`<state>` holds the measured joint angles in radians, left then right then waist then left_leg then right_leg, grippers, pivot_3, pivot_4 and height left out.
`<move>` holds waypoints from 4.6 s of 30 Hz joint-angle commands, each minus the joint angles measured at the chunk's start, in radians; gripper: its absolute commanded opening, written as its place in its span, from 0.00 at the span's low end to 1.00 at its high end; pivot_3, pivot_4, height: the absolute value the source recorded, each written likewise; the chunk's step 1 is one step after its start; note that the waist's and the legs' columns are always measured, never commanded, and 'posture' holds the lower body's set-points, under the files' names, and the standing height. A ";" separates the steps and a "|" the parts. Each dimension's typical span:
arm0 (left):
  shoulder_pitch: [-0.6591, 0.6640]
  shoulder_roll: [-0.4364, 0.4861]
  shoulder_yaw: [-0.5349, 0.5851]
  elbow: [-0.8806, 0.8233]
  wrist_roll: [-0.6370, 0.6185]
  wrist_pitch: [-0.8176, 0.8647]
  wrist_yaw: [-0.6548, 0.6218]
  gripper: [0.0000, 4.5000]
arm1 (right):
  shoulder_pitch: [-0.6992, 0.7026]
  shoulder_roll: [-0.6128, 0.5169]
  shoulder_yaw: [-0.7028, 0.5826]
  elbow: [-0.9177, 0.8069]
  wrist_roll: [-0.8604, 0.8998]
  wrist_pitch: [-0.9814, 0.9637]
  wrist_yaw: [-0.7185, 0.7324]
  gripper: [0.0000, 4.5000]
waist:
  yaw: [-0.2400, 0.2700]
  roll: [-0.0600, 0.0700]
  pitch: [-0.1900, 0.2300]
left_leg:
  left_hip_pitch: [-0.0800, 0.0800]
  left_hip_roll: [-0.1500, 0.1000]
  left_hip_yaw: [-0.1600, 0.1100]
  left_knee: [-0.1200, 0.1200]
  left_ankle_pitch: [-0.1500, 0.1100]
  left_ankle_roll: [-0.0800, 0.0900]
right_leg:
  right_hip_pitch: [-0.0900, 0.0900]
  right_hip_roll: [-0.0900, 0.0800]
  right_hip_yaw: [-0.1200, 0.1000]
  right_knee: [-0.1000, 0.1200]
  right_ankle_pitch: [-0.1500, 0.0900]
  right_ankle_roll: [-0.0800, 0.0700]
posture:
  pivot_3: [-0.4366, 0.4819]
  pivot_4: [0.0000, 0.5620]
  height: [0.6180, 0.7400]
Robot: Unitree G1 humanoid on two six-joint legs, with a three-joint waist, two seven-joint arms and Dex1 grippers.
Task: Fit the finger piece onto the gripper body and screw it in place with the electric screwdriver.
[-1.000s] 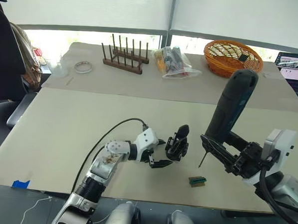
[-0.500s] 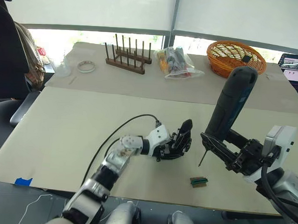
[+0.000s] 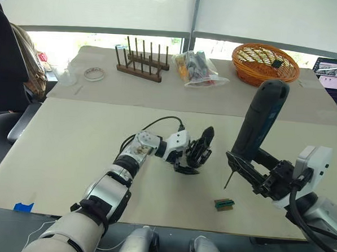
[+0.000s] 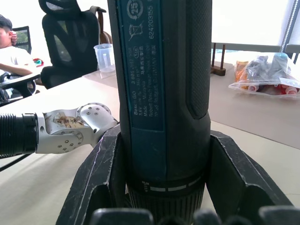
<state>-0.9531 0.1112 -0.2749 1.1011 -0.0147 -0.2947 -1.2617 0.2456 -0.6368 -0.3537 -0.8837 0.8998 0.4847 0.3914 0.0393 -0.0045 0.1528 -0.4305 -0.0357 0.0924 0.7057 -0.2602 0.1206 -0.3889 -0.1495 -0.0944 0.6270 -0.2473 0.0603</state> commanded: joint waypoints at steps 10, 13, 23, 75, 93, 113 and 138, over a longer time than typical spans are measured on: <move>0.418 0.031 0.021 -0.646 0.007 0.244 0.266 1.00 | -0.061 0.003 -0.006 -0.034 0.011 -0.027 0.004 0.44 | -0.002 0.001 -0.001 | 0.003 0.001 -0.001 0.000 0.000 -0.001 | 0.001 0.000 0.002 0.000 0.000 0.000 | 0.48 0.27 1.00; 0.453 0.027 0.015 -0.683 0.036 0.208 0.349 1.00 | -0.072 -0.008 -0.011 -0.023 0.024 -0.020 0.010 0.44 | 0.002 0.001 -0.001 | 0.007 0.001 -0.002 -0.001 0.000 -0.001 | 0.002 0.000 0.001 -0.001 0.000 0.000 | 0.48 0.27 1.00; 0.436 0.014 0.006 -0.661 0.017 0.223 0.389 1.00 | -0.109 -0.029 -0.002 0.002 0.040 -0.009 0.018 0.44 | 0.007 0.001 -0.001 | 0.007 0.001 -0.002 -0.001 0.000 -0.001 | 0.001 -0.001 0.002 -0.001 0.000 0.000 | 0.48 0.27 1.00; 0.330 -0.046 -0.034 -0.584 0.005 0.215 0.366 0.51 | -0.656 -0.027 0.240 0.219 0.023 0.065 0.053 0.44 | -0.001 0.000 0.000 | 0.001 -0.001 -0.001 -0.001 0.000 -0.001 | 0.001 -0.003 -0.002 -0.001 0.000 0.000 | 0.48 0.27 1.00; 0.334 -0.047 -0.034 -0.597 0.004 0.225 0.370 0.51 | -0.683 0.011 0.258 0.247 -0.061 0.093 0.087 0.44 | -0.001 0.001 0.000 | 0.001 -0.001 -0.001 -0.001 0.001 -0.002 | 0.001 -0.002 -0.002 -0.001 0.000 0.000 | 0.48 0.27 1.00; 0.316 -0.050 -0.027 -0.577 0.002 0.219 0.373 0.51 | -0.674 0.000 0.248 0.225 -0.069 0.106 0.092 0.44 | -0.001 0.001 0.000 | 0.001 -0.001 -0.001 -0.001 0.001 -0.002 | 0.001 -0.002 -0.002 -0.001 0.000 0.000 | 0.48 0.27 1.00; 0.309 -0.053 -0.024 -0.582 -0.001 0.224 0.375 0.51 | -0.656 0.006 0.247 0.230 -0.086 0.099 0.102 0.44 | -0.001 0.001 0.000 | 0.001 -0.001 -0.001 -0.001 0.001 -0.002 | 0.001 -0.002 -0.002 -0.001 0.000 0.000 | 0.48 0.27 1.00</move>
<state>-0.6239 0.0690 -0.3082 0.5413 -0.0015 -0.0750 -0.8949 -0.4039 -0.6346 -0.0642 -0.6184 0.8072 0.6014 0.4918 0.0385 -0.0039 0.1525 -0.4293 -0.0364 0.0915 0.7044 -0.2594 0.1188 -0.3883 -0.1514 -0.0962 0.6264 -0.2470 0.0605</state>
